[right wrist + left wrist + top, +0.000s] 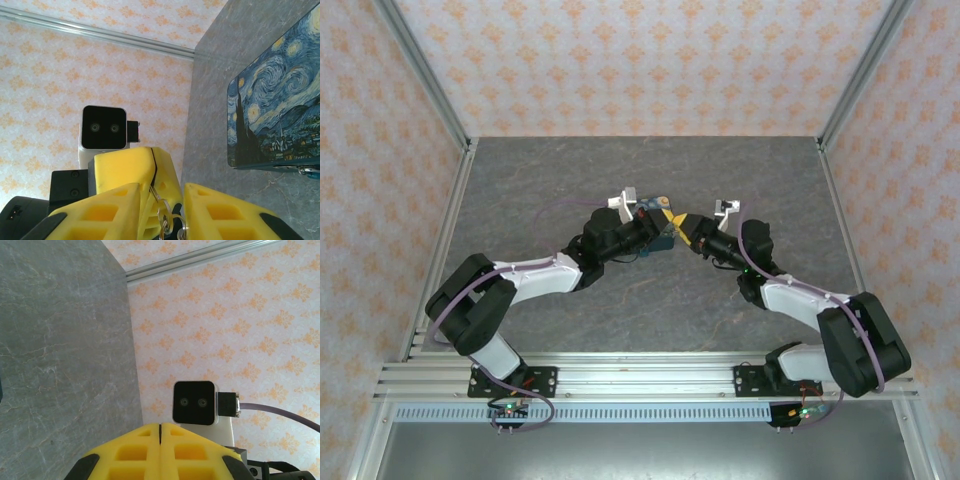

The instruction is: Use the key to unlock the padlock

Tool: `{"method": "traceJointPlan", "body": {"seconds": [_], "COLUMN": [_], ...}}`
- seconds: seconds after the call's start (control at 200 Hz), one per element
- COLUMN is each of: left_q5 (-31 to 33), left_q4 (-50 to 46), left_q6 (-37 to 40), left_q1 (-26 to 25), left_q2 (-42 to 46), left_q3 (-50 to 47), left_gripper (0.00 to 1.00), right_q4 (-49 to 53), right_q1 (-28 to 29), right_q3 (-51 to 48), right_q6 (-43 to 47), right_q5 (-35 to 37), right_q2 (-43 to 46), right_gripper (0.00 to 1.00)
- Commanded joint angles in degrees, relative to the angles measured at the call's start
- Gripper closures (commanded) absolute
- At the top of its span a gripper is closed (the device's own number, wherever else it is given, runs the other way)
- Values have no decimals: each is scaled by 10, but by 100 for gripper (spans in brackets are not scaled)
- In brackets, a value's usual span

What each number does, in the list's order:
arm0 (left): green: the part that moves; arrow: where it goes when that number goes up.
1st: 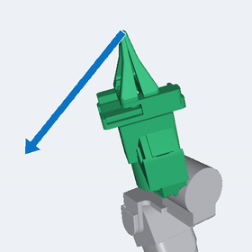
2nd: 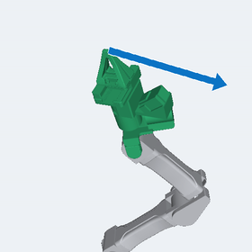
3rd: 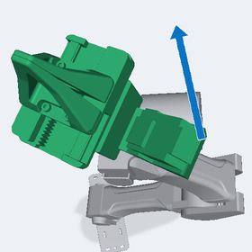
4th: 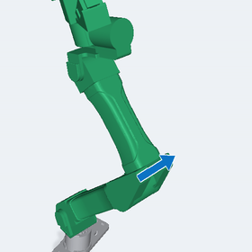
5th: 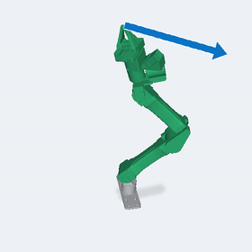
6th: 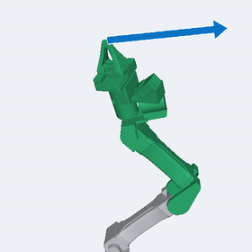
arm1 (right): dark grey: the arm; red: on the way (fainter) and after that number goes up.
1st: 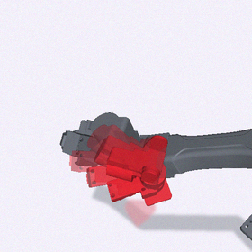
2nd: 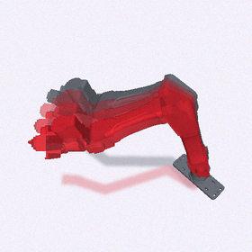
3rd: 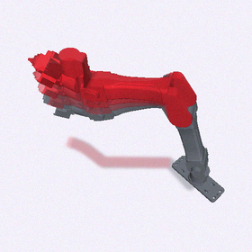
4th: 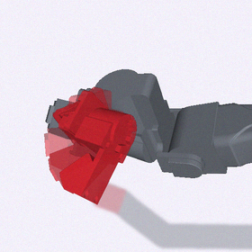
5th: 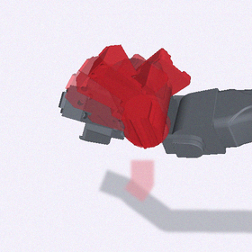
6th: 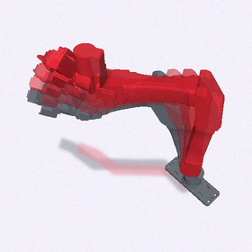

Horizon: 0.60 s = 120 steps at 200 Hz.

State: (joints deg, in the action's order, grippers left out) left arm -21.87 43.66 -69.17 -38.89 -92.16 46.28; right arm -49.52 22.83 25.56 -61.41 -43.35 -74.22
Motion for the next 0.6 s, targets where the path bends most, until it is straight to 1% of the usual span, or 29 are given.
{"method": "traceJointPlan", "body": {"seconds": [0.0, 0.09, 0.37, 0.596], "left_q5": [11, 13, 15, 18], "left_q4": [25, 25, 22, 20], "left_q6": [-2, -2, -1, 0], "left_q1": [4, 4, 4, 4], "left_q2": [-3, -3, -2, 2], "left_q3": [17, 18, 17, 14], "left_gripper": [100, 100, 100, 100], "right_q4": [-39, -41, -43, -40], "right_q1": [-2, -2, -2, -2], "right_q3": [-9, -11, -16, -18], "right_q6": [-4, -5, -6, -5], "right_q5": [-4, -3, 0, 8], "right_q2": [-2, -2, 0, 2], "right_gripper": [72, 72, 83, 96]}}
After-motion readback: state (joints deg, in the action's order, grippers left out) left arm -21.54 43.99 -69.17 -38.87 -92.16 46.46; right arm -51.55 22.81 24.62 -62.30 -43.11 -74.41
